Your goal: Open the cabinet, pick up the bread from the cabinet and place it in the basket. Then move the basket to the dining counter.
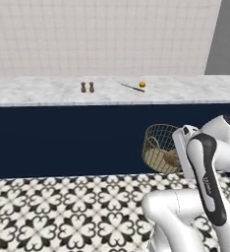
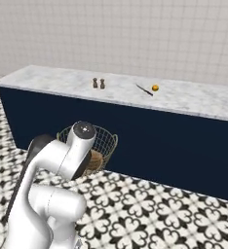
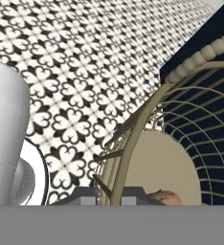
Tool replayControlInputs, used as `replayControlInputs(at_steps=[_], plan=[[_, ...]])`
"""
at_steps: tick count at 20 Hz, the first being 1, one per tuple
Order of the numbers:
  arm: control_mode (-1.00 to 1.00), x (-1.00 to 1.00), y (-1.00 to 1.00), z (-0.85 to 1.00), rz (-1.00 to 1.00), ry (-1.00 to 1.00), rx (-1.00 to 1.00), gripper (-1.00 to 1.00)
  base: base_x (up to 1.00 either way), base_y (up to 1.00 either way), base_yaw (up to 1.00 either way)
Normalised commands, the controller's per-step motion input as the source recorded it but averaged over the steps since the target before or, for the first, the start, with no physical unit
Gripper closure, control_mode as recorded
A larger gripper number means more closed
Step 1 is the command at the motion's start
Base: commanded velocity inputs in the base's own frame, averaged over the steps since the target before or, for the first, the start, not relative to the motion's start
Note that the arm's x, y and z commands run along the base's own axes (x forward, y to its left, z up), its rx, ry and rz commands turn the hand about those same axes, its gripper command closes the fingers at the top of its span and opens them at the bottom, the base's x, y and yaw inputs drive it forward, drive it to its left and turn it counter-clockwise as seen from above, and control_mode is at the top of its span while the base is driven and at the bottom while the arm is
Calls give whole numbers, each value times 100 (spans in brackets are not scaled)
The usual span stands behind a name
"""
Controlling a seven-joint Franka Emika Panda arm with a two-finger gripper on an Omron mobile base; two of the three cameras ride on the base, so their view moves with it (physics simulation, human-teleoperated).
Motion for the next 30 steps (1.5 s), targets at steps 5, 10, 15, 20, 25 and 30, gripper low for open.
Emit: replayControlInputs(at_steps=[5,10,15,20,25,30], plan=[[100,0,0,0,0,0,0,100,100,-64,6],[100,0,0,0,0,0,0,100,100,-82,0],[100,0,0,0,0,0,0,100,100,-73,-1],[100,0,0,0,0,0,0,100,100,-60,-5],[100,0,0,0,0,0,0,100,98,-14,-13],[100,0,0,0,0,0,0,100,55,0,-3]])
